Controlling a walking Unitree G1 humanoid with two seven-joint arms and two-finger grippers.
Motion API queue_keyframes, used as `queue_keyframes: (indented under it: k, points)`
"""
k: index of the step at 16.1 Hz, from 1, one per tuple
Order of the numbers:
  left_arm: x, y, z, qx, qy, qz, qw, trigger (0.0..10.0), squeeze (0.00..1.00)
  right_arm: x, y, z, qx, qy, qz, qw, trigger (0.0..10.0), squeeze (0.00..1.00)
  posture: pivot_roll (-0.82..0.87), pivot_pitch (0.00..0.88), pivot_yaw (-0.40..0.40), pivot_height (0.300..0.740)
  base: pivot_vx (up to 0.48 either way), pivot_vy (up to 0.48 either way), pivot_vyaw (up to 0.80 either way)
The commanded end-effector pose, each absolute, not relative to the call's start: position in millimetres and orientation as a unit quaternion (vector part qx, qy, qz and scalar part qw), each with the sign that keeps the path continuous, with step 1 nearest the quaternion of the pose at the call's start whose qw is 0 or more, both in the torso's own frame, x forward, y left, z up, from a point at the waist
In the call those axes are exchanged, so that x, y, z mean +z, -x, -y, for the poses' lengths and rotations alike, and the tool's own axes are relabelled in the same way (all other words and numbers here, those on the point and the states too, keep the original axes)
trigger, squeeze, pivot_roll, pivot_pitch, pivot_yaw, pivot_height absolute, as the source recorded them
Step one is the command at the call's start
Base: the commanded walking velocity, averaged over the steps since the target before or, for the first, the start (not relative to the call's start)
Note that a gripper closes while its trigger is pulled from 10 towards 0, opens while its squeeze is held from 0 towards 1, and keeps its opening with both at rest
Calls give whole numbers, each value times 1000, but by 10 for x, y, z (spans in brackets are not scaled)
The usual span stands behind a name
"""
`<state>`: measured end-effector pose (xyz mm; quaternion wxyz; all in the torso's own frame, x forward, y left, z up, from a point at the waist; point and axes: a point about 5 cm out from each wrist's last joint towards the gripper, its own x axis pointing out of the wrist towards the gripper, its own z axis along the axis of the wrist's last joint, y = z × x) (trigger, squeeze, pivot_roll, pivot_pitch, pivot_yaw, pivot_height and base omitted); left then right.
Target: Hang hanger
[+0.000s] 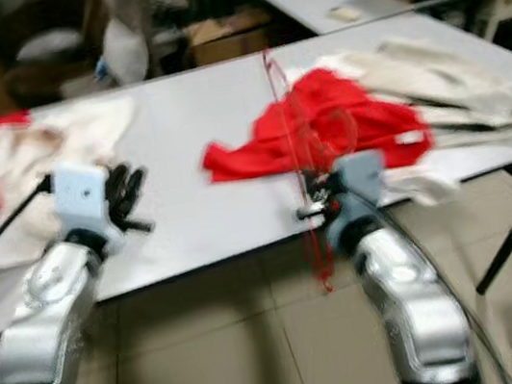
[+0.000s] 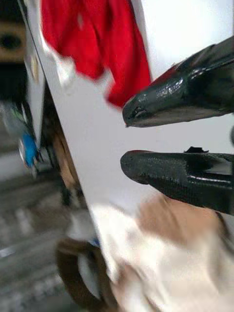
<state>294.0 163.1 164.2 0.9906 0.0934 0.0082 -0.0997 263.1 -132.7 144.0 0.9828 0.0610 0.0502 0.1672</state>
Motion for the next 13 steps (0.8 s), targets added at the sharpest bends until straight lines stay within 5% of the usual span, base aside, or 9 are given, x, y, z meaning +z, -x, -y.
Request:
queue_keyframes:
  k: [1,10,13]
  points:
    - [1692,-2944,-1581,-106,-94,4,990,10000,0,1482,-2615,1414,158,-34,-37,986,10000,0,-85,0,45,740,0,450,0]
    - [1602,-2983,-1558,-119,-85,1,989,10000,0,1448,-2626,1499,120,-47,-35,991,10000,0,-114,0,62,740,0,451,0]
    - [1593,-2937,-1547,-151,-29,10,988,10000,0,1369,-2599,1417,147,-51,-57,986,10000,0,-111,0,65,740,0,0,0]
